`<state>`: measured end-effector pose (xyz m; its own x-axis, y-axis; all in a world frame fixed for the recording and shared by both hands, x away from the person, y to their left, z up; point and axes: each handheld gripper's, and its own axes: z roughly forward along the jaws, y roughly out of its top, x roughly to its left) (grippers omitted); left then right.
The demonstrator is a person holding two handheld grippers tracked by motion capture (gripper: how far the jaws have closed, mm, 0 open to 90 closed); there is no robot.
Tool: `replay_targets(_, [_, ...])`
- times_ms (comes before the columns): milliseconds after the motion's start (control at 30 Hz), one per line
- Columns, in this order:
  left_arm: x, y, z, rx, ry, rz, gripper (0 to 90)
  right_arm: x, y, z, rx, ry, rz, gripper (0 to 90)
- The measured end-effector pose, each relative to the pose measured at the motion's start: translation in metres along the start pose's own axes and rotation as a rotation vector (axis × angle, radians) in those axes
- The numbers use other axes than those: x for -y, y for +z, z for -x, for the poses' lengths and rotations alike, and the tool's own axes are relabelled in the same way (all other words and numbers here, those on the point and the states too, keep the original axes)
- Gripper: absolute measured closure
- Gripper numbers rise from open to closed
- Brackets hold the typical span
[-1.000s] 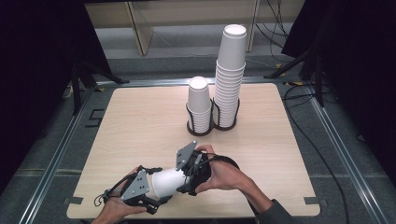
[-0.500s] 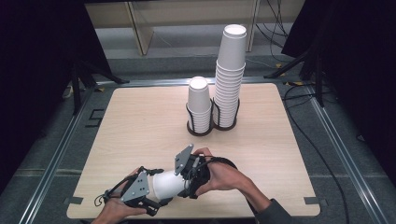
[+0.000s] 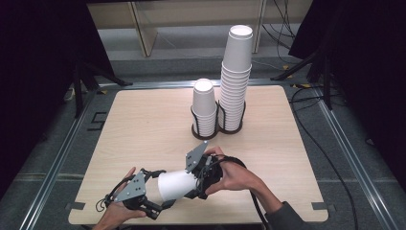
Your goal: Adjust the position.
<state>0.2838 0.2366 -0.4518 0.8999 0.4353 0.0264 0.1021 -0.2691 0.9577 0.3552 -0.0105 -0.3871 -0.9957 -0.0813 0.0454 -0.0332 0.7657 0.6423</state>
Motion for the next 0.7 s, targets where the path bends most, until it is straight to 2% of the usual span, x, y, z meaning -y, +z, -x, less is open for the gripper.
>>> replay_targets(67, [-0.001,-0.004,-0.003,0.007,-0.007,0.019,8.7,0.004,-0.006,0.003,0.008,0.011,0.023,21.9])
replay_targets(100, [-0.002,-0.006,-0.004,0.008,-0.027,0.045,11.2,0.006,-0.009,0.004,0.007,0.018,0.042,21.8])
replay_targets(133, [-0.002,-0.007,-0.005,0.007,-0.030,0.058,14.4,0.008,-0.013,0.006,0.003,0.043,0.068,21.9])
replay_targets(200, [-0.003,-0.009,-0.006,0.001,-0.043,0.083,14.1,0.012,-0.020,0.007,-0.006,0.089,0.100,21.8])
replay_targets(233, [-0.004,-0.010,-0.006,0.004,-0.059,0.105,14.4,0.014,-0.023,0.010,-0.007,0.077,0.134,21.8])
replay_targets(300, [-0.004,-0.010,-0.007,0.006,-0.069,0.128,14.2,0.018,-0.029,0.013,-0.003,0.098,0.175,21.8])
replay_targets(333, [-0.005,-0.012,-0.007,-0.004,-0.076,0.121,14.5,0.019,-0.031,0.014,0.001,0.118,0.188,21.8])
replay_targets(367, [-0.005,-0.012,-0.007,-0.008,-0.081,0.122,14.3,0.021,-0.033,0.017,-0.001,0.105,0.218,21.8])
replay_targets(433, [-0.004,-0.008,-0.007,0.003,-0.099,0.155,14.4,0.024,-0.036,0.019,0.004,0.100,0.254,21.7])
replay_targets(500, [-0.004,-0.009,-0.006,-0.003,-0.093,0.151,14.4,0.025,-0.037,0.020,-0.006,0.099,0.277,21.7])
replay_targets(533, [-0.005,-0.011,-0.006,-0.010,-0.096,0.133,14.4,0.025,-0.037,0.020,-0.011,0.098,0.281,21.7])
replay_targets(567, [-0.005,-0.010,-0.006,-0.005,-0.106,0.145,14.4,0.025,-0.036,0.020,-0.012,0.094,0.282,21.7])
replay_targets(633, [-0.005,-0.010,-0.007,-0.004,-0.110,0.137,14.3,0.024,-0.033,0.019,-0.031,0.098,0.281,21.7])
replay_targets(667, [-0.005,-0.009,-0.007,-0.005,-0.114,0.142,14.3,0.023,-0.032,0.019,-0.027,0.084,0.286,21.7])
replay_targets(700, [-0.005,-0.007,-0.006,-0.001,-0.136,0.165,14.4,0.023,-0.031,0.018,-0.034,0.081,0.284,21.7])
